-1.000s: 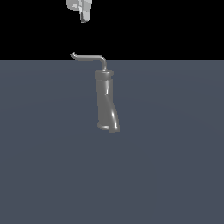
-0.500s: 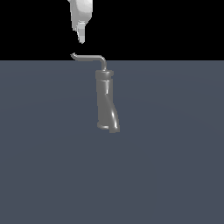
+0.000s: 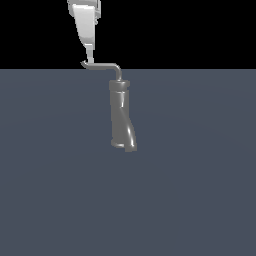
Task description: Turn on the faucet by rotating a designated handle.
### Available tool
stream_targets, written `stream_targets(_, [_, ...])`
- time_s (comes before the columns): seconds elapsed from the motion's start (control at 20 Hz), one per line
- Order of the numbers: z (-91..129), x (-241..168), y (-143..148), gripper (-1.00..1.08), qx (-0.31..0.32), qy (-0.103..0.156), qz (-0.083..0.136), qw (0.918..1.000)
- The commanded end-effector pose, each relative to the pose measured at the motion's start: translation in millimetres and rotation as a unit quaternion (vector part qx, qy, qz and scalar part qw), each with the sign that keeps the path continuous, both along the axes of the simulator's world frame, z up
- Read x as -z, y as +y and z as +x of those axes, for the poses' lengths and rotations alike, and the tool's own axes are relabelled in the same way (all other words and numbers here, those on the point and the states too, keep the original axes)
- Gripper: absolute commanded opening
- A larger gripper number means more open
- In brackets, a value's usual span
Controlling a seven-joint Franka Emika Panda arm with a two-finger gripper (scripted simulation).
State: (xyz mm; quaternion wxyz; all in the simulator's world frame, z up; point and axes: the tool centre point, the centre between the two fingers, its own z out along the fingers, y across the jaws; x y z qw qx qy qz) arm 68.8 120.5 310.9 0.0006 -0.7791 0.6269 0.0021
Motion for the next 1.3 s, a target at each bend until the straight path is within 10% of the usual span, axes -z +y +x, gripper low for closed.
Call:
stream_targets(0.0, [4.1,5.5,2.8,-1.0,0.012,-0.001,-0.001,0.9999])
stream_targets(1.25, [-33.5,11.0,1.1,-1.0,0.022,-0.001,-0.002,0.9998])
